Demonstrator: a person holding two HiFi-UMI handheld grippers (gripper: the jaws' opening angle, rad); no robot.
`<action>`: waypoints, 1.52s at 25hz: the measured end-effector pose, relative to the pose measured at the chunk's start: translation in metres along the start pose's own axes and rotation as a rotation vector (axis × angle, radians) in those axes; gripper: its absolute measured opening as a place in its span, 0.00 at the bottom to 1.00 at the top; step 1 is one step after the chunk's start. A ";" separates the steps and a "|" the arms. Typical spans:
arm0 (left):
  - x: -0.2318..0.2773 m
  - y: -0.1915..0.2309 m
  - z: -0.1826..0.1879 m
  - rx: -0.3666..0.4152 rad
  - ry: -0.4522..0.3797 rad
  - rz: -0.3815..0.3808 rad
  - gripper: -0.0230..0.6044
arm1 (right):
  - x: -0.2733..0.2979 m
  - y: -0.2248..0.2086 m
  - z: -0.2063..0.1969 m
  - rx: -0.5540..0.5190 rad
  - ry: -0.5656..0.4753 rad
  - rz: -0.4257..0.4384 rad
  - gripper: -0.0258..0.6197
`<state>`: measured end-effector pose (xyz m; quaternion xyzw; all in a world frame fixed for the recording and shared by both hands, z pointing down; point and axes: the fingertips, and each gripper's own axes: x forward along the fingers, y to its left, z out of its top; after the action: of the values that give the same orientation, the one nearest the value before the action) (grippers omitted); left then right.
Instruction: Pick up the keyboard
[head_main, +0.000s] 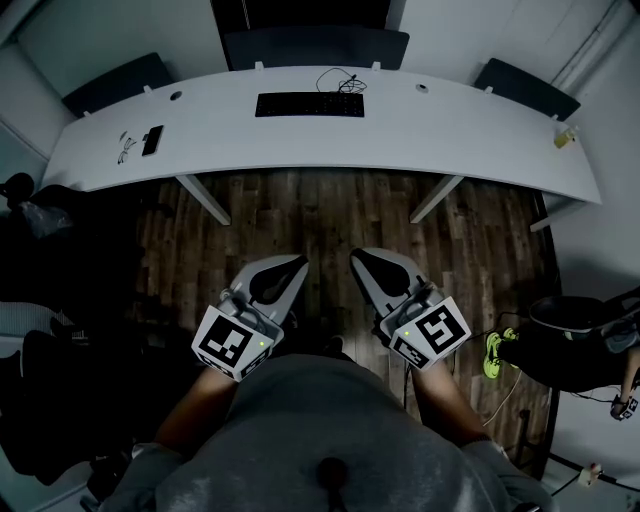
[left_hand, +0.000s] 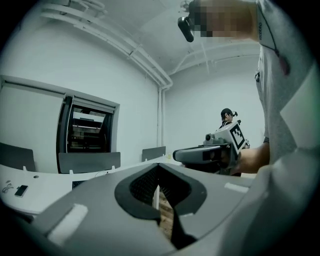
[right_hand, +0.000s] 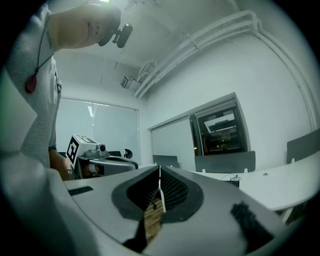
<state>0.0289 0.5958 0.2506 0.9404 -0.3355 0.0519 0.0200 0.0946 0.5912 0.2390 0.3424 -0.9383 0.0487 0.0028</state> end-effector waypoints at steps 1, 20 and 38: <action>0.001 0.001 -0.001 -0.002 0.002 0.003 0.04 | 0.001 -0.002 0.000 0.000 -0.001 -0.002 0.06; 0.057 0.128 -0.005 -0.032 -0.006 -0.026 0.05 | 0.120 -0.070 -0.004 -0.031 0.065 -0.027 0.06; 0.081 0.241 -0.020 -0.048 0.019 -0.082 0.05 | 0.223 -0.108 -0.010 -0.005 0.105 -0.072 0.06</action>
<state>-0.0629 0.3597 0.2799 0.9521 -0.2976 0.0517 0.0480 -0.0072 0.3668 0.2672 0.3728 -0.9241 0.0641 0.0545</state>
